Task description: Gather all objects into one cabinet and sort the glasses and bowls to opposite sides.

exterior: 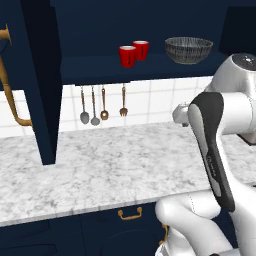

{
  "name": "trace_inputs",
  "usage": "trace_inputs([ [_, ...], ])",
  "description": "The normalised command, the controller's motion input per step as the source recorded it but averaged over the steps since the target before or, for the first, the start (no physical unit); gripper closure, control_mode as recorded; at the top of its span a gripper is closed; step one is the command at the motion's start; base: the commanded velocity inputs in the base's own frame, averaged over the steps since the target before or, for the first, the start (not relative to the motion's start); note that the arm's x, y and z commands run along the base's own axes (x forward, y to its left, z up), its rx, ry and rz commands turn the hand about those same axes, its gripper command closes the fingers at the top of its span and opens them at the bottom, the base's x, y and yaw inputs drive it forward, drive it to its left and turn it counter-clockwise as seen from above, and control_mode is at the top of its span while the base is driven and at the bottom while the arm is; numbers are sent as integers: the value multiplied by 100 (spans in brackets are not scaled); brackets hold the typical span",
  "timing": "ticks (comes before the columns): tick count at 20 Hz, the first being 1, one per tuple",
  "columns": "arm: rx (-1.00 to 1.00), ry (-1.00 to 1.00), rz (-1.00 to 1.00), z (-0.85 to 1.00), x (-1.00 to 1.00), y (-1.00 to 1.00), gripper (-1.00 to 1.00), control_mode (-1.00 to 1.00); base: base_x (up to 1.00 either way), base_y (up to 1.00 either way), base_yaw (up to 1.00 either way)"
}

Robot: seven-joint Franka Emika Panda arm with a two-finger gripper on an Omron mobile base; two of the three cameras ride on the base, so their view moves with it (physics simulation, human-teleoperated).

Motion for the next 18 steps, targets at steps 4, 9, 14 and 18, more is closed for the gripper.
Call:
trace_inputs([
  [4, 3, -1, 0, 41, -80, -25, -100, -100, 0, 0, 0],
  [9, -1, 0, 0, -1, -65, -6, -100, -100, 0, 0, 0],
  [14, -3, 0, 0, -12, -36, 0, -100, -100, 0, 0, 0],
  [18, -1, 0, 0, -10, -10, 0, -100, 100, -19, 0, 0],
])
